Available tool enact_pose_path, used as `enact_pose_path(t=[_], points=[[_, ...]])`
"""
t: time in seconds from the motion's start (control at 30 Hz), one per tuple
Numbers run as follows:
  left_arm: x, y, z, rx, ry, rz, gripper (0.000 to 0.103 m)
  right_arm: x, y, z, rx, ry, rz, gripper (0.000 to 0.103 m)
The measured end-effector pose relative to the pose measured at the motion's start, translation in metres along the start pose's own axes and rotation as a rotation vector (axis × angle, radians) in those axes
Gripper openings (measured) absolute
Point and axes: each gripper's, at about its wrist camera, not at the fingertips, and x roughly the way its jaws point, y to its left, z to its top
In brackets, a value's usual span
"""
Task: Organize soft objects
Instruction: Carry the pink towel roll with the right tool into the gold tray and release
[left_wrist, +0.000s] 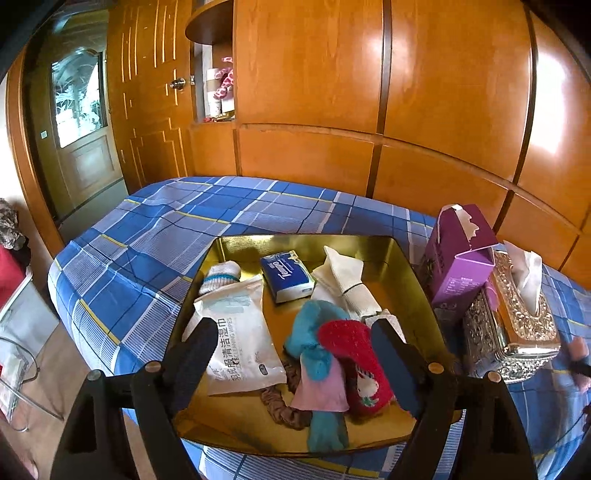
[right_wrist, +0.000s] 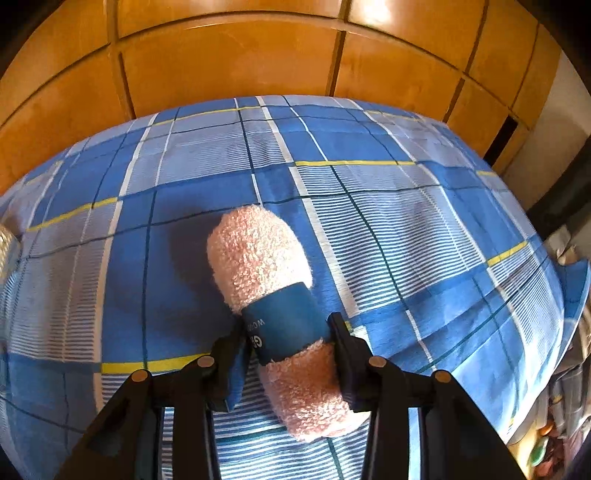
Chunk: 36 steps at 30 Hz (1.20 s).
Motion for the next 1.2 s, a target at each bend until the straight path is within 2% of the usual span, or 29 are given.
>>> enact_pose_path(t=[0.07, 0.3, 0.47, 0.7, 0.93, 1.07, 1.2], points=[[-0.001, -0.001, -0.001, 0.005, 0.002, -0.004, 0.085, 0.0, -0.003, 0.001, 0.029, 0.012, 0.02, 0.04], [-0.004, -0.008, -0.006, 0.022, 0.001, -0.022, 0.085, -0.002, -0.016, 0.008, 0.169, 0.046, 0.168, 0.039], [-0.005, -0.011, -0.007, 0.029, 0.002, -0.028, 0.085, -0.012, -0.002, 0.02, 0.174, 0.02, 0.241, 0.039], [-0.003, -0.01, -0.008, 0.027, 0.008, -0.03, 0.085, -0.046, 0.048, 0.053, 0.069, -0.058, 0.333, 0.039], [-0.001, -0.01, -0.009, 0.027, 0.016, -0.03, 0.085, -0.102, 0.121, 0.085, -0.094, -0.16, 0.467, 0.039], [0.0, -0.007, -0.009, 0.025, 0.021, -0.027, 0.085, -0.142, 0.171, 0.092, -0.22, -0.223, 0.556, 0.039], [0.002, -0.001, -0.009, 0.017, 0.025, -0.022, 0.085, -0.182, 0.224, 0.083, -0.359, -0.274, 0.659, 0.039]])
